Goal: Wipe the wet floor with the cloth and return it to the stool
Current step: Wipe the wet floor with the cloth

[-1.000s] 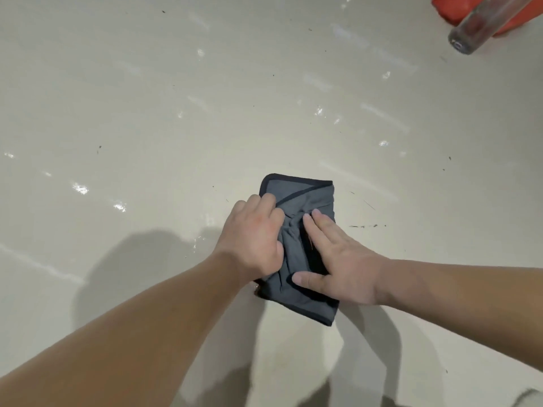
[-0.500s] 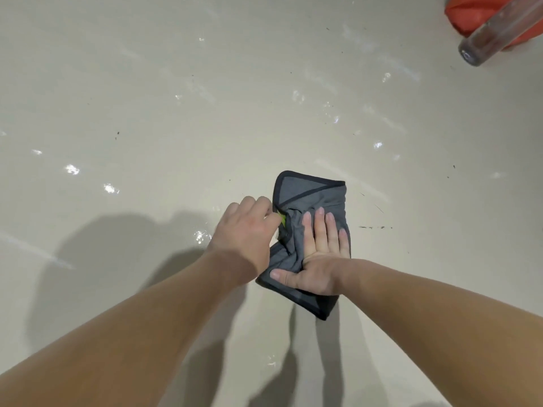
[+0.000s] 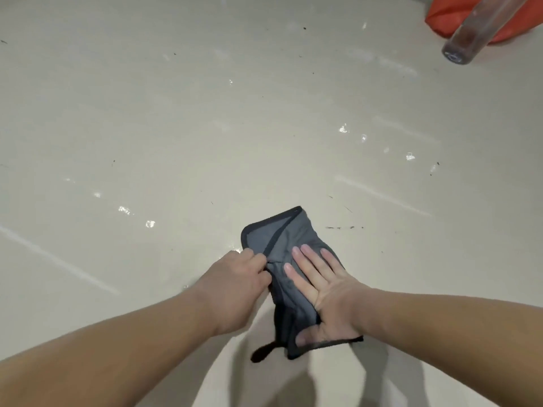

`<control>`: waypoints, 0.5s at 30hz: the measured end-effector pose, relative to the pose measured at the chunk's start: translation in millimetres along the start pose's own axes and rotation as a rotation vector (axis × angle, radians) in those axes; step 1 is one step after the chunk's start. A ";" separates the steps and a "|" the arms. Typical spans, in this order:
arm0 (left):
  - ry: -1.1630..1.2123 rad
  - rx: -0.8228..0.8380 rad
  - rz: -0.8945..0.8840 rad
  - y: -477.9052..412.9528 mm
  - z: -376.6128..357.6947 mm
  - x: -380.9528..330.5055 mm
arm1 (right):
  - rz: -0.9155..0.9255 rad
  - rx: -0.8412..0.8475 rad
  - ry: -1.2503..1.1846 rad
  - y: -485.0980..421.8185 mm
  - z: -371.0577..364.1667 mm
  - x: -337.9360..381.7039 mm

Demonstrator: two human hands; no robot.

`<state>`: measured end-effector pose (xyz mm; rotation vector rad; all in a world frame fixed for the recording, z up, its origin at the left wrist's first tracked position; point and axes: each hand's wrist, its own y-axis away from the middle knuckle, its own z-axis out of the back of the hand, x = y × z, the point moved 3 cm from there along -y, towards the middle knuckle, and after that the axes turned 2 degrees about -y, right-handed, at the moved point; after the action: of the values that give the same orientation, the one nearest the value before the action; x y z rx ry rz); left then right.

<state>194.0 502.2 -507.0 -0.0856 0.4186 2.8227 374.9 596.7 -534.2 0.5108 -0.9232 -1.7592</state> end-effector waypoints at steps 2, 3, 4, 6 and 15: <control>0.009 0.188 -0.046 -1.1 5.3 -25.0 | 0.020 0.003 0.022 14.0 -14.6 -26.6; -0.011 0.254 -0.051 -4.1 9.2 -37.9 | 0.014 -0.005 0.015 20.9 -21.4 -41.8; -0.040 0.314 -0.062 -8.3 15.0 -50.1 | 0.001 -0.022 -0.002 27.0 -27.3 -56.4; -0.098 0.400 -0.052 -22.5 28.7 -68.5 | -0.050 -0.062 -0.058 36.3 -38.1 -83.8; 0.290 0.206 0.413 -154.1 75.1 -148.2 | -0.324 -0.417 -0.478 71.6 -90.8 -174.1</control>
<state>379.0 625.3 -462.9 -0.4128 0.8808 3.1551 546.9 714.6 -548.7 -0.0445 -0.7834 -2.3569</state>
